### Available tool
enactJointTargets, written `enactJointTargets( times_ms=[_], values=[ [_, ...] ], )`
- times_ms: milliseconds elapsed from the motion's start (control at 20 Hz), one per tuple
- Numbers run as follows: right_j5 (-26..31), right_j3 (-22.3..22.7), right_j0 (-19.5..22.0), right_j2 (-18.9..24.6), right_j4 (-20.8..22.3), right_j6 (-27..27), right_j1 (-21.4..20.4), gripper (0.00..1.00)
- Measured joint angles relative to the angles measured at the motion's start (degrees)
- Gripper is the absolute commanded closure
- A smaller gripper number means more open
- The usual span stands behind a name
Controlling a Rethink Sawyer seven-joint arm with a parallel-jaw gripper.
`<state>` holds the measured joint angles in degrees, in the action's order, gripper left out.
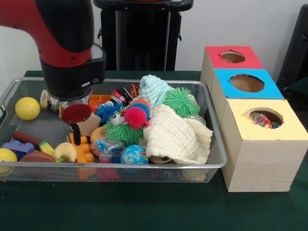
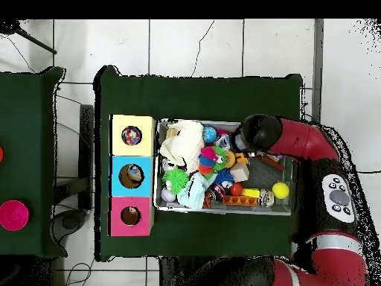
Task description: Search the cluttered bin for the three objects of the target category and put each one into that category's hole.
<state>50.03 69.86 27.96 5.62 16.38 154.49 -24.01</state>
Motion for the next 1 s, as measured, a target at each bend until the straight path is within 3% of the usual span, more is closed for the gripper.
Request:
enactJointTargets(
  times_ms=[450,1000],
  values=[
    [0.0,1.8,-2.3,-0.4,-2.4,0.0,-3.6,0.00],
    [0.0,2.1,-4.5,-2.2,-6.7,0.0,-3.4,0.00]
  ],
)
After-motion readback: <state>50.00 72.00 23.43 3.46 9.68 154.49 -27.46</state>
